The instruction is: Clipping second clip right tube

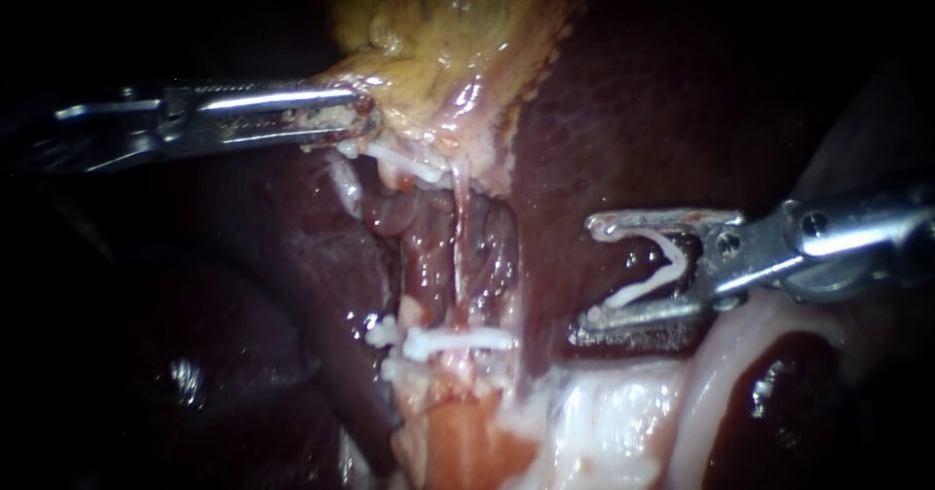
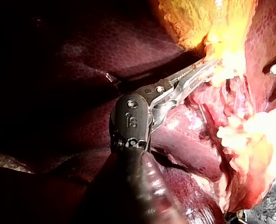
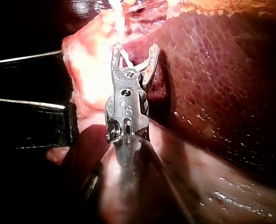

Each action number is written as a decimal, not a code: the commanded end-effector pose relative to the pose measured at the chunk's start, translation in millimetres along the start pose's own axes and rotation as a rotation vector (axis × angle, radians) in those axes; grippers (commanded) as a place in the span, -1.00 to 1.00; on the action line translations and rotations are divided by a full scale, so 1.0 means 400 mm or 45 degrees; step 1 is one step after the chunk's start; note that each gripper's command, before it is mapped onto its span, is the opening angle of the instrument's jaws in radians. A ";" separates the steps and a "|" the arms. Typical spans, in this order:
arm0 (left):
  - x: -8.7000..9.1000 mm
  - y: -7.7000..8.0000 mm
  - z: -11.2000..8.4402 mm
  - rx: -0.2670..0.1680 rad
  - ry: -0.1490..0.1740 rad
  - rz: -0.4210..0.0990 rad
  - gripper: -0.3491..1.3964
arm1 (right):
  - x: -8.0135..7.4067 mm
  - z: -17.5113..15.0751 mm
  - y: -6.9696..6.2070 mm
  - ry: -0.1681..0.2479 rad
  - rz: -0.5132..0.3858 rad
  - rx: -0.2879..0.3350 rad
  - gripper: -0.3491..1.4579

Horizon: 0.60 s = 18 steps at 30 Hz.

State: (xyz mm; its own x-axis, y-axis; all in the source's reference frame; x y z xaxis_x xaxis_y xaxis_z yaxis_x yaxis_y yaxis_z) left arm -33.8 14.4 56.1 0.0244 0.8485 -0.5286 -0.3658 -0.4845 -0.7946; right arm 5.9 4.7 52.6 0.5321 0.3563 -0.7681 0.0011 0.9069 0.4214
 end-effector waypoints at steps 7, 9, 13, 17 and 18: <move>0.0065 0.0019 -0.0061 -0.018 -0.006 -0.019 -1.00 | -0.0002 -0.0001 0.0000 -0.001 0.000 0.001 -0.06; 0.0099 0.0026 -0.0094 -0.016 0.020 -0.030 -1.00 | -0.0002 -0.0001 0.0000 -0.001 -0.001 0.001 -0.06; 0.0170 0.0036 -0.0170 -0.009 0.069 -0.025 -1.00 | -0.0002 -0.0002 -0.0001 -0.001 -0.001 0.002 -0.06; 0.0194 0.0036 -0.0200 -0.003 0.085 -0.027 -1.00 | 0.0001 -0.0003 -0.0001 -0.001 0.000 0.001 -0.06; 0.0193 0.0036 -0.0200 -0.003 0.085 -0.026 -1.00 | 0.0003 -0.0003 0.0000 -0.001 0.001 0.001 -0.06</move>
State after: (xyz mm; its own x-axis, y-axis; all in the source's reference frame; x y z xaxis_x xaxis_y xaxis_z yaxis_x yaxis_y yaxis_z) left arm -26.7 18.5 48.5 0.0934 0.8422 -0.5310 -0.3634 -0.4677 -0.8058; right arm 5.8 4.7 52.6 0.5332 0.3567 -0.7671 0.0023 0.9062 0.4229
